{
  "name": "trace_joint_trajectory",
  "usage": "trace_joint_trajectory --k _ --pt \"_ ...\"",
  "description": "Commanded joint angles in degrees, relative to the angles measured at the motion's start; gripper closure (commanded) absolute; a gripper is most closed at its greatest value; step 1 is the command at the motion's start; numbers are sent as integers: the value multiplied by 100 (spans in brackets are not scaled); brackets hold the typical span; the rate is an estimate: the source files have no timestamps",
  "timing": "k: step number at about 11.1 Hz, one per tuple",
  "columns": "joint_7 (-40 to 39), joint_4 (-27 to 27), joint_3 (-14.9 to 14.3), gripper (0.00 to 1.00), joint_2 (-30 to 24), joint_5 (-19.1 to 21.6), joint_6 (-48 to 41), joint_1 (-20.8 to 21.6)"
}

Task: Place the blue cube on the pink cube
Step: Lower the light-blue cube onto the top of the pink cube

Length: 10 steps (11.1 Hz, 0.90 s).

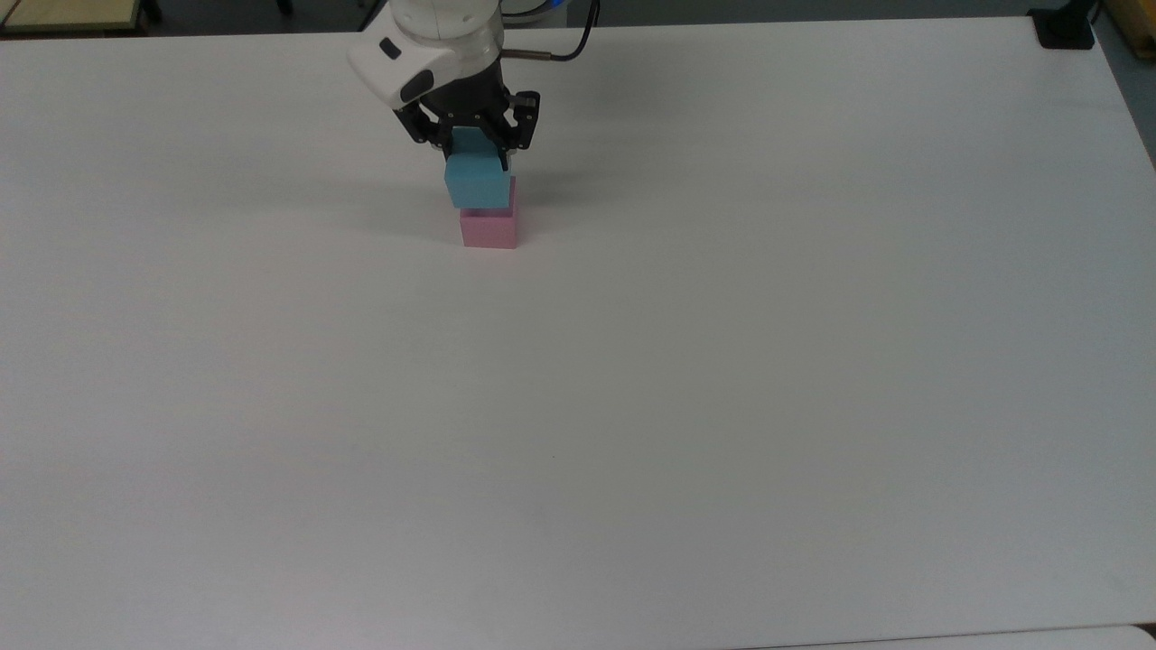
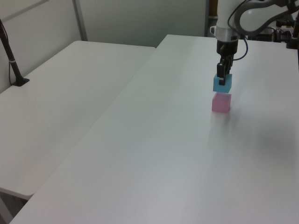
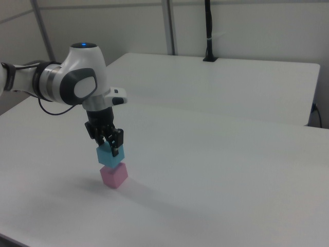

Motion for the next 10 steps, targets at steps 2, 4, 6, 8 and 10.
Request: trace_joint_trajectory --k 2,4,6,8,10 --pt "351 -122 38 74 166 -390 219 185" --pt "377 -122 38 74 184 -408 219 221" --pt "377 -122 38 74 184 -408 210 230" --pt "377 -122 38 23 175 -417 193 204" --pt "377 -105 38 5 184 -417 192 160"
